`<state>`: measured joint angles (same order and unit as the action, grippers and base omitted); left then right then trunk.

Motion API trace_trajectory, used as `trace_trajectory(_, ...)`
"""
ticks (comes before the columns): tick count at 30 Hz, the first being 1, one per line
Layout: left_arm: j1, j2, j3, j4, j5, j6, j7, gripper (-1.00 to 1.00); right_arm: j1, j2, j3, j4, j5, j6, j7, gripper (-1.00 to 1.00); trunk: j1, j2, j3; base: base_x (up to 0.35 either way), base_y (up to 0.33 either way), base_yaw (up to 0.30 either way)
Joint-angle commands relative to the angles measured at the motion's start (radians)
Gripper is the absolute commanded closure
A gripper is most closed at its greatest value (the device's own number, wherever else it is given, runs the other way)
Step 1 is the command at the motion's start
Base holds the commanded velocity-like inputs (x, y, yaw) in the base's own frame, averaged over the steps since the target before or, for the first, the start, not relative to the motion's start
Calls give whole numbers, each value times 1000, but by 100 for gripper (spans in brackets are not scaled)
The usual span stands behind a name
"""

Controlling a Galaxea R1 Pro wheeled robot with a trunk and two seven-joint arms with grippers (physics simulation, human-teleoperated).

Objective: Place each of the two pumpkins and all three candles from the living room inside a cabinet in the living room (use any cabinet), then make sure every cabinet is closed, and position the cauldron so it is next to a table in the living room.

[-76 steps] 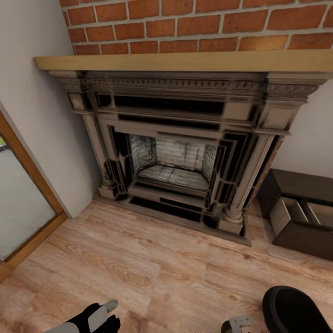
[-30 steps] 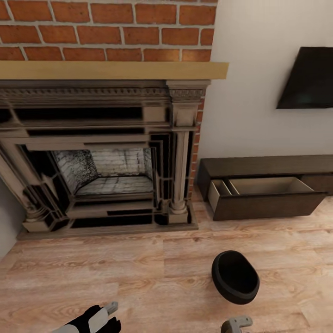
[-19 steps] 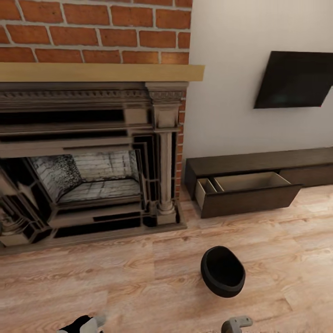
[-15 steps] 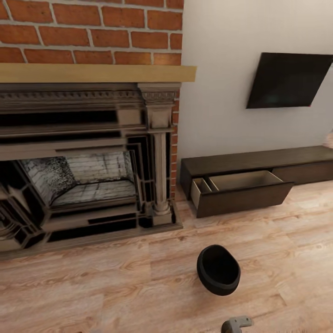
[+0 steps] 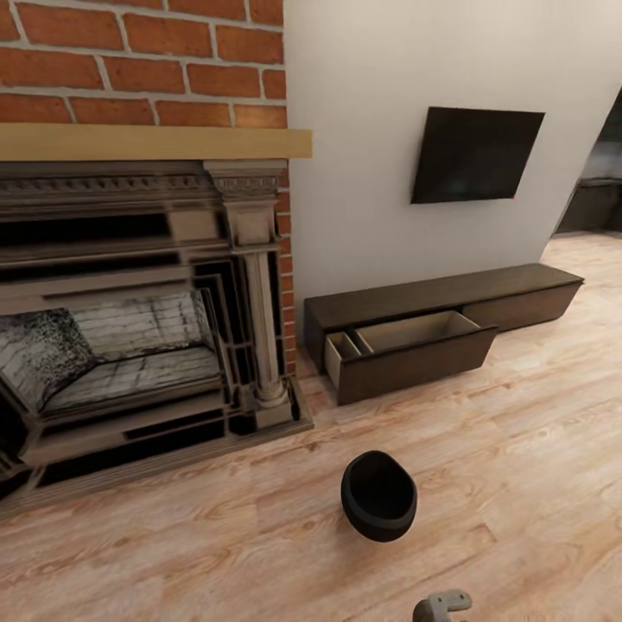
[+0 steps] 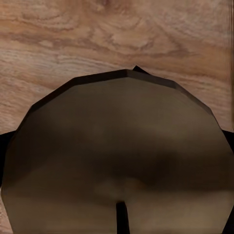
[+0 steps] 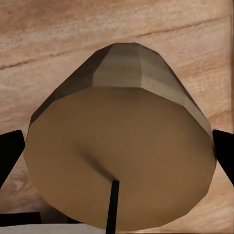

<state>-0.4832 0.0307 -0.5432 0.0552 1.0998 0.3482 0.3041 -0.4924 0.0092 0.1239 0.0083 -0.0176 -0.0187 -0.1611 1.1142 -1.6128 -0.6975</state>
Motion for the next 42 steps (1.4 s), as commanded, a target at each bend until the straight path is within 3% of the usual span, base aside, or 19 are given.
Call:
trace_trajectory(1, 0, 0, 0, 0, 0, 0, 0, 100, 1, 0, 0, 0, 0, 0, 0, 100, 0, 0, 1, 0, 0, -276)
trace_trajectory(28, 13, 4, 0, 0, -1, -1, 0, 100, 15, 1, 0, -1, 4, -1, 0, 100, 0, 0, 24, 0, 0, -275)
trace_trajectory(35, 17, -5, 1, -1, 8, -2, 0, 100, 15, 1, 0, -1, 2, -1, 0, 100, 0, 0, 30, 0, 0, -273)
trace_trajectory(42, 17, -4, 3, -1, 2, -70, 0, 100, 15, 2, 0, -1, 2, -1, 0, 100, 0, 0, 36, 0, 0, -273)
